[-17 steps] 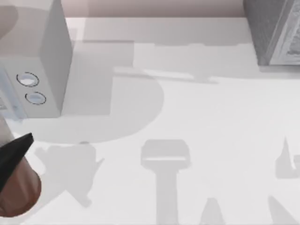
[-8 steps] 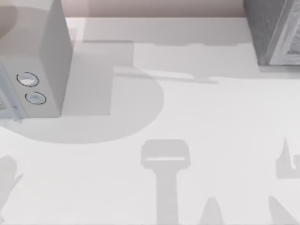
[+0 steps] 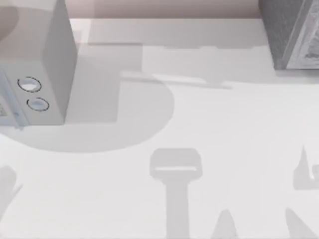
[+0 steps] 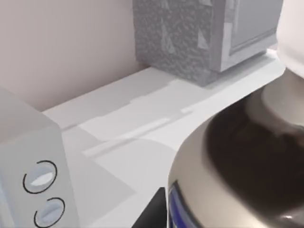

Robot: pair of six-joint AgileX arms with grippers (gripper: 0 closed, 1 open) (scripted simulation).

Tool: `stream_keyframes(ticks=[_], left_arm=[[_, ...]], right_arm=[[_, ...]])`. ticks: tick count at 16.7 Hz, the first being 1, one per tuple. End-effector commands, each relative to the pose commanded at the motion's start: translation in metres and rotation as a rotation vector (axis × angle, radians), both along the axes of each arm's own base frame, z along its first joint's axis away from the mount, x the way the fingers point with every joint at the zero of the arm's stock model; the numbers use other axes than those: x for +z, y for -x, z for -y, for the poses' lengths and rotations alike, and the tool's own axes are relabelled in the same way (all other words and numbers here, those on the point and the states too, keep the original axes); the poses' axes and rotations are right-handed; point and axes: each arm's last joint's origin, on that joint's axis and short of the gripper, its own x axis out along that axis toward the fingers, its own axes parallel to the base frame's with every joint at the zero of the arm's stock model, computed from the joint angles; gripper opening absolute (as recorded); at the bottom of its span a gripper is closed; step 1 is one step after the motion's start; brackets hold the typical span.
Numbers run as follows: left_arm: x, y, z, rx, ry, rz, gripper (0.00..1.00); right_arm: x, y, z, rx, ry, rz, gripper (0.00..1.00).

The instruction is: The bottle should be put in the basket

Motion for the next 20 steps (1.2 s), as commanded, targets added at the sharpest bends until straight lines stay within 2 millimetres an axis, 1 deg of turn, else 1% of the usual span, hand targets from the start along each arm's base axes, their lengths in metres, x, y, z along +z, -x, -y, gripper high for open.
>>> stream_keyframes(ticks=[1,3,4,6,8,9,10,11,12,13,14,15,16,17,18,20], left_arm=[[0.003,0.001,0.0,0.001,0.009,-0.004,0.0],[0.019,0.008,0.001,0.01,0.05,-0.023,0.0],[0.031,0.013,0.003,0.02,0.078,-0.035,0.0],[0.063,0.025,0.013,0.056,0.139,-0.056,0.0],[0.101,0.036,0.033,0.12,0.195,-0.066,0.0],[0.121,0.039,0.048,0.164,0.218,-0.067,0.0],[0.141,0.038,0.065,0.214,0.237,-0.063,0.0],[0.16,0.033,0.084,0.27,0.251,-0.057,0.0],[0.178,0.022,0.102,0.331,0.26,-0.049,0.0],[0.193,0.007,0.12,0.395,0.264,-0.039,0.0],[0.207,-0.014,0.135,0.461,0.261,-0.029,0.0],[0.218,-0.04,0.145,0.529,0.253,-0.018,0.0],[0.226,-0.068,0.151,0.596,0.24,-0.01,0.0],[0.231,-0.099,0.152,0.661,0.223,-0.003,0.0],[0.233,-0.129,0.148,0.723,0.203,0.0,0.0],[0.23,-0.185,0.127,0.833,0.158,0.003,0.0]], right_arm=[[0.0,0.0,0.0,0.0,0.0,0.0,1.0],[0.0,0.0,0.0,0.0,0.0,0.0,1.0],[0.0,0.0,0.0,0.0,0.0,0.0,1.0],[0.0,0.0,0.0,0.0,0.0,0.0,1.0],[0.0,0.0,0.0,0.0,0.0,0.0,1.0],[0.0,0.0,0.0,0.0,0.0,0.0,1.0],[0.0,0.0,0.0,0.0,0.0,0.0,1.0],[0.0,0.0,0.0,0.0,0.0,0.0,1.0],[0.0,0.0,0.0,0.0,0.0,0.0,1.0],[0.0,0.0,0.0,0.0,0.0,0.0,1.0],[0.0,0.0,0.0,0.0,0.0,0.0,1.0],[0.0,0.0,0.0,0.0,0.0,0.0,1.0],[0.0,0.0,0.0,0.0,0.0,0.0,1.0],[0.0,0.0,0.0,0.0,0.0,0.0,1.0],[0.0,0.0,0.0,0.0,0.0,0.0,1.0],[0.0,0.0,0.0,0.0,0.0,0.0,1.0]])
